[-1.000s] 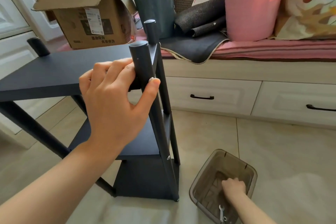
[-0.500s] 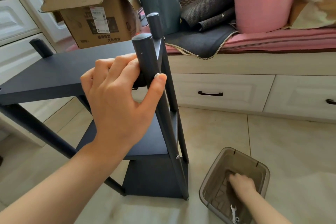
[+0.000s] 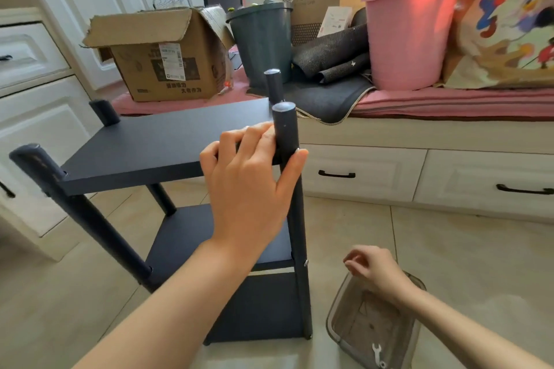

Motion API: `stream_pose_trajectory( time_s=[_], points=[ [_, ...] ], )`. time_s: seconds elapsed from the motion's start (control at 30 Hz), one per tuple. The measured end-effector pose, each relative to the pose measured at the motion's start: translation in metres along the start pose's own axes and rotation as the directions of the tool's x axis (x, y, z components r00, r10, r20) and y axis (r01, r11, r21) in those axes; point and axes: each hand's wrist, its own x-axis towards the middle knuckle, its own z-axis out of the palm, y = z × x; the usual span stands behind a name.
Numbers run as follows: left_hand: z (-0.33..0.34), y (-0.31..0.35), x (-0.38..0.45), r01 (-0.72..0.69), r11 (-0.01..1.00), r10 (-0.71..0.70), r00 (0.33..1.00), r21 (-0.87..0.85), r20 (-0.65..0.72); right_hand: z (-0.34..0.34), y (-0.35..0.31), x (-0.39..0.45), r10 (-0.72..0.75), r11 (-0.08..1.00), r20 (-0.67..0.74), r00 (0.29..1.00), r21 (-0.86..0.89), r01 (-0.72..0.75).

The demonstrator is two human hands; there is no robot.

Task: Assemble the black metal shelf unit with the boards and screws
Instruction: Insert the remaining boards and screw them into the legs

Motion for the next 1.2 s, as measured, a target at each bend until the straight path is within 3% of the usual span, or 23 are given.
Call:
stream_pose_trajectory(
  time_s=[0.07,0.17,0.3,0.43,0.53,0.7,1.03,1.2],
  points=[
    [-0.003,0.002,0.000,0.015,1.000,-0.015,1.000,-0.009,0.023,-0.019,-0.036,-0.010,0.001,0.970,-0.098,0.995,0.243,0.023],
    [-0.007,0.005,-0.001,0.037,0.999,-0.036,0.997,-0.019,0.061,-0.041,-0.085,-0.023,0.037,0.838,-0.154,0.987,0.543,0.053],
    [-0.012,0.008,0.001,0.069,0.996,-0.063,0.991,-0.053,0.119,-0.051,-0.138,-0.030,0.094,0.687,-0.172,0.981,0.724,0.061],
    [-0.015,0.011,0.003,0.102,0.991,-0.089,0.985,-0.082,0.145,-0.041,-0.164,-0.027,0.162,0.676,-0.195,0.967,0.736,0.035],
    [-0.017,0.011,0.002,0.109,0.991,-0.098,0.984,-0.071,0.146,-0.030,-0.174,-0.021,0.203,0.628,-0.140,0.969,0.778,-0.019],
    [-0.020,0.007,0.003,0.124,0.992,-0.118,0.976,-0.026,0.183,-0.015,-0.185,-0.013,0.211,0.650,-0.090,0.973,0.757,-0.071],
    [-0.039,-0.029,0.014,0.201,0.976,-0.192,0.975,-0.079,0.117,-0.008,-0.225,0.003,0.143,0.725,-0.130,0.981,0.688,-0.015],
    [-0.064,-0.071,0.020,0.262,0.953,-0.263,0.965,-0.151,0.013,0.000,-0.265,0.010,0.049,0.747,-0.088,0.995,0.664,0.022]
  ],
)
